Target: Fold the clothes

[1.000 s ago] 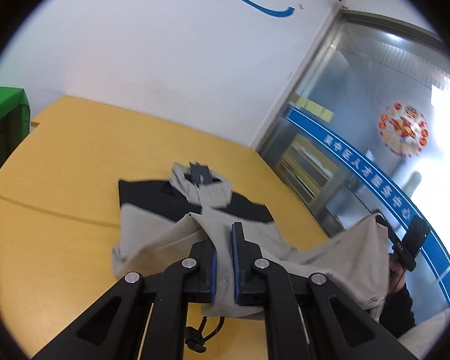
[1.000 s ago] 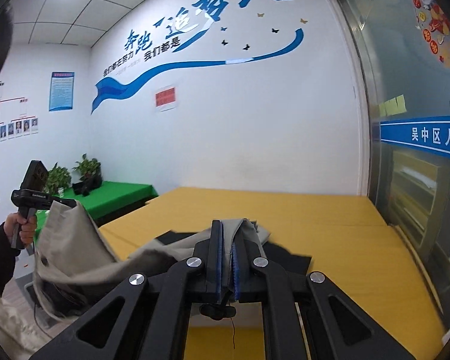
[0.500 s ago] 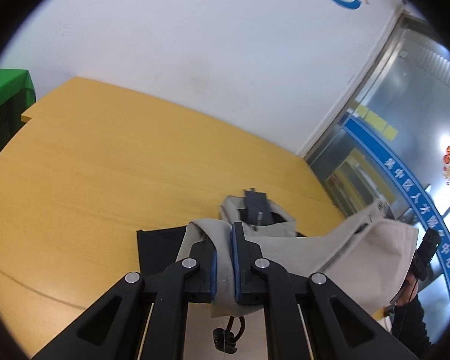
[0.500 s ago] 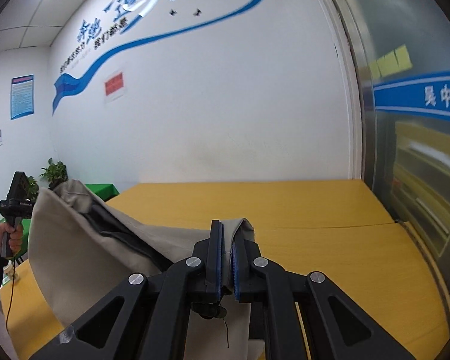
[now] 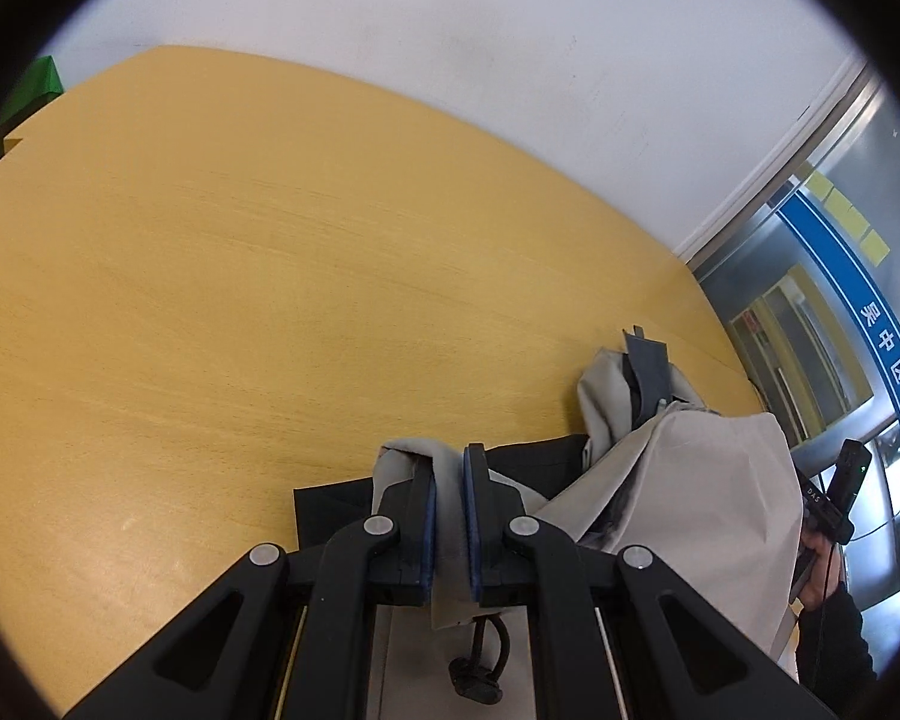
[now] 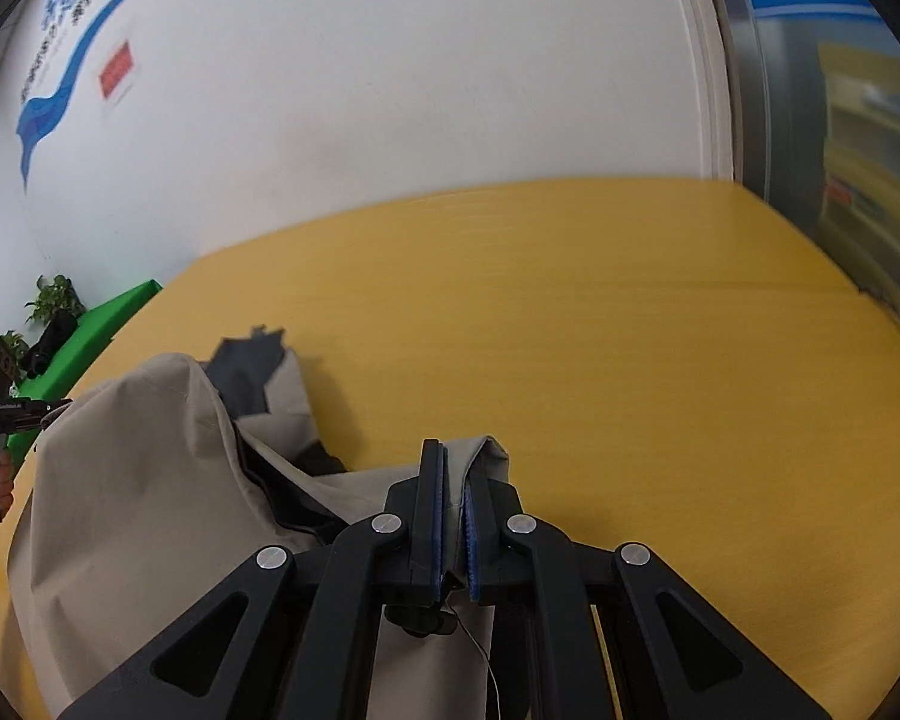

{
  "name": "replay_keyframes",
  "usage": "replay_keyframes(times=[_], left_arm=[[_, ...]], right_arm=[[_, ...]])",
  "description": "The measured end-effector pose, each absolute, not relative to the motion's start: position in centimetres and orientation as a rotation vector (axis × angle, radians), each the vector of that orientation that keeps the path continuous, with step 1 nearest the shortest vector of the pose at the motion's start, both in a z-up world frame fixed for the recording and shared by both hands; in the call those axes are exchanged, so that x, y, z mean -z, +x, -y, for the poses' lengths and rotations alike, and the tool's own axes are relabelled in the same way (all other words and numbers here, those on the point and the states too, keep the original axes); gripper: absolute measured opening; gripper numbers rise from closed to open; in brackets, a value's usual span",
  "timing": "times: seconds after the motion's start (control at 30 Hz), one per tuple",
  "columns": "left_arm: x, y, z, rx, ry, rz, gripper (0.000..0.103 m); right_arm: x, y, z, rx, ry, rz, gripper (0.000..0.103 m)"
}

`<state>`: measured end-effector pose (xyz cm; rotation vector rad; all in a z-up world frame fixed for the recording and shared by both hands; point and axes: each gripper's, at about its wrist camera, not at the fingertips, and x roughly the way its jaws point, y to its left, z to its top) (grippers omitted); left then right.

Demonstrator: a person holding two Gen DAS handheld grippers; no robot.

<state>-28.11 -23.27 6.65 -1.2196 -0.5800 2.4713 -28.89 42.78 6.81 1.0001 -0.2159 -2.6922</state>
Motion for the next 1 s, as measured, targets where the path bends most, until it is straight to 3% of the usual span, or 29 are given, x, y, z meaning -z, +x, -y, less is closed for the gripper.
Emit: replay_keyframes(times=[0.1, 0.17, 0.2, 0.27, 0.3, 0.33, 0.4, 0.5, 0.6, 0.67, 0.8, 1.0], left_arm=[[-6.8, -28.1, 23.8, -2.462, -1.207, 0.606, 0.011], [-6.9, -28.2, 24.2, -2.456, -1.199, 0.624, 0.014], [-6.9, -28.2, 24.4, -2.453, -1.195, 0.633, 0.019], [-7.9, -27.6, 24.9, -2.475, -1.16, 0.637, 0.025], [-8.7, -27.1, 25.3, -2.518, -1.131, 0.63, 0.037], [-9.5, -26.6, 25.6, -2.56, -1.102, 0.623, 0.055], [-11.1, -25.5, 26.2, -2.626, -1.036, 0.61, 0.079], [-12.9, -23.7, 26.4, -2.666, -0.945, 0.581, 0.079], [-12.2, -22.4, 23.1, -2.604, -0.909, 0.446, 0.079], [-9.7, -22.1, 19.7, -2.557, -0.97, 0.267, 0.079], [-3.6, -22.3, 17.7, -2.479, -1.167, 0.132, 0.079], [-1.0, -19.8, 18.9, -2.472, -1.167, 0.1, 0.079]], right_arm=[[-7.0, -28.7, -43.2, 2.674, 0.994, 0.24, 0.006], [-7.1, -28.5, -43.5, 2.662, 0.989, 0.256, 0.012], [-7.5, -28.3, -43.6, 2.651, 0.972, 0.272, 0.02], [-9.0, -27.2, -44.0, 2.629, 0.891, 0.32, 0.054], [-10.2, -26.2, -44.4, 2.646, 0.821, 0.338, 0.099], [-11.3, -25.1, -44.8, 2.671, 0.737, 0.351, 0.102], [-12.9, -23.3, -44.7, 2.681, 0.67, 0.331, 0.103], [-14.7, -21.0, -43.5, 2.662, 0.655, 0.25, 0.103], [-13.5, -18.7, -38.6, 2.528, 0.825, 0.013, 0.103], [-11.5, -17.2, -35.5, 2.424, 0.924, -0.088, 0.103], [-4.7, -13.7, -31.7, 2.294, 1.196, -0.22, 0.102], [-0.9, -7.3, -32.4, 2.332, 1.308, -0.186, 0.103]])
